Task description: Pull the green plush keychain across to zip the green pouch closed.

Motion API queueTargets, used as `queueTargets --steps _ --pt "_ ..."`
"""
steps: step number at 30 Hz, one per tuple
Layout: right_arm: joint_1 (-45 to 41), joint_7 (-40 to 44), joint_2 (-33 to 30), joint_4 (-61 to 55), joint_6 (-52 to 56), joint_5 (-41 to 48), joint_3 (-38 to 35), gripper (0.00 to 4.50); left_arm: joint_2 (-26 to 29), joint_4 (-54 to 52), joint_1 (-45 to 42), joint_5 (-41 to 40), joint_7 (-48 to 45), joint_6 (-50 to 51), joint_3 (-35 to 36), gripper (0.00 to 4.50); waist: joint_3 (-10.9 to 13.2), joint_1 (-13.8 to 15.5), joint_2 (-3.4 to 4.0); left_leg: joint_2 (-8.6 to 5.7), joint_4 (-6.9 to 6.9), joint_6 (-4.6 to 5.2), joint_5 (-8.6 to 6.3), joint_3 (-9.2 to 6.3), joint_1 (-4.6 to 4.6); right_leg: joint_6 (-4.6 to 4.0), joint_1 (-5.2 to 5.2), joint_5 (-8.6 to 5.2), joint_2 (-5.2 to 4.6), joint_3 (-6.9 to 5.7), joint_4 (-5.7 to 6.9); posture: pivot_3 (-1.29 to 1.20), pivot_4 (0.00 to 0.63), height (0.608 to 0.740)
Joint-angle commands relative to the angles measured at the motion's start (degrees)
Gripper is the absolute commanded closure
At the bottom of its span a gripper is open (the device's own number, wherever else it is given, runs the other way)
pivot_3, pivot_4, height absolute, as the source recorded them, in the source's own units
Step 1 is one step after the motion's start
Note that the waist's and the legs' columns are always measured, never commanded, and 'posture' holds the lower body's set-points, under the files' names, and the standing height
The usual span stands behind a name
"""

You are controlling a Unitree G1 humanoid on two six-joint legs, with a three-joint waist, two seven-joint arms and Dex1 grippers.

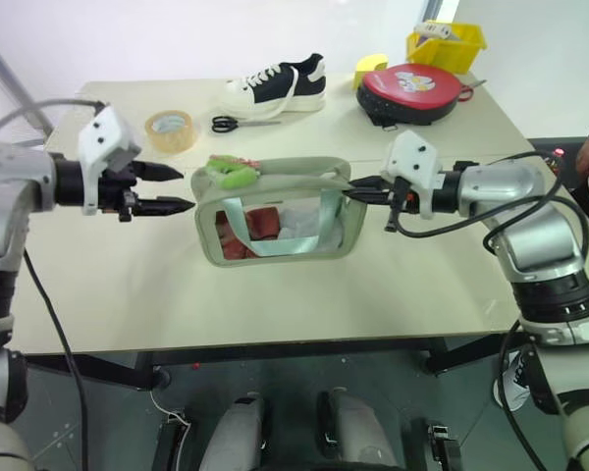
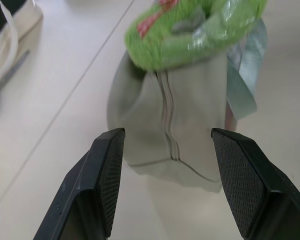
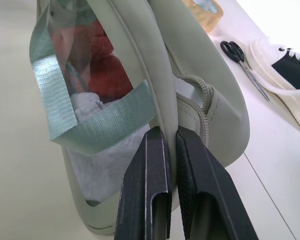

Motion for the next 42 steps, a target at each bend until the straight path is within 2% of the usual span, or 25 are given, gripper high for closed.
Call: queueTargets --steps 1,9,17,23,28,32,35,39,42 --pt "-1.6 0.0 0.4 -0.3 -0.5 0.0 -0.3 4.50 -1.4 -4.5 1.7 -2.2 1.9 1.9 1.7 1.58 0.0 0.1 0.00 0.00 0.01 0.00 0.00 -0.01 0.00 0.00 0.01 0.00 -0.01 0.00 0.00 0.00 0.150 0.740" --pt "-2.0 0.5 0.5 -0.1 -0.3 -0.3 -0.2 4.50 -4.4 -7.7 3.5 -3.9 5.4 5.0 2.7 1.58 0.0 0.5 0.00 0.00 0.04 0.00 0.00 -0.01 0.02 0.00 0.07 0.00 -0.02 0.00 -0.01 0.00 0.150 0.740" --pt "-2.0 0.5 0.4 -0.1 -0.2 -0.4 -0.2 4.50 -0.1 -6.0 0.4 -2.9 4.2 4.3 3.9 1.58 0.0 0.1 0.00 0.00 0.03 0.00 0.00 -0.01 0.02 0.00 0.06 0.00 -0.02 0.00 -0.01 0.00 0.150 0.740" --pt "-1.3 0.4 0.1 -0.8 0.0 -0.4 -0.6 4.50 2.7 -8.7 2.9 -6.6 2.5 7.4 6.2 1.58 0.0 -0.1 0.00 0.00 -0.03 0.00 0.01 0.00 0.02 0.00 0.00 0.00 -0.01 0.00 -0.01 0.00 0.150 0.740" --pt "-1.0 0.2 0.3 -1.2 0.1 -0.3 -0.5 4.50 -0.7 -12.1 6.3 -6.4 4.9 7.2 3.7 1.58 0.0 0.1 0.00 0.00 -0.01 0.00 0.00 -0.01 0.03 0.00 0.04 0.00 -0.02 0.00 -0.02 0.00 0.150 0.740" --pt "-0.8 0.1 0.4 -1.7 0.4 -0.3 -0.5 4.50 -4.6 -9.1 4.9 -2.7 9.8 4.4 1.9 1.58 0.0 0.1 0.00 0.00 0.01 0.00 0.00 -0.01 0.03 0.00 0.05 0.00 -0.02 0.00 -0.01 0.00 0.150 0.740" --pt "-0.4 0.0 0.4 -2.2 0.8 -0.2 -0.5 4.50 -6.2 -7.0 3.2 -3.0 11.0 4.6 2.6 2.46 0.0 -0.1 0.00 0.00 0.00 0.00 0.00 -0.01 0.02 0.00 0.01 0.00 -0.01 0.00 0.01 0.00 0.150 0.740" --pt "-0.1 -0.1 0.3 -2.8 1.2 0.0 -0.6 4.50 -5.6 -7.3 3.4 -3.1 9.8 4.3 2.1 4.43 0.0 0.0 0.00 0.00 -0.01 0.00 0.01 0.00 0.02 0.00 0.01 0.00 -0.01 0.00 0.00 0.00 0.150 0.740" --pt "0.0 -0.2 0.2 -3.4 1.6 0.1 -0.7 4.50 -5.6 -7.4 3.1 -3.4 9.1 4.8 1.8 4.43 0.0 0.0 0.00 0.00 -0.01 0.00 0.01 0.00 0.02 0.00 0.02 0.00 -0.01 0.00 -0.02 0.00 0.150 0.740"
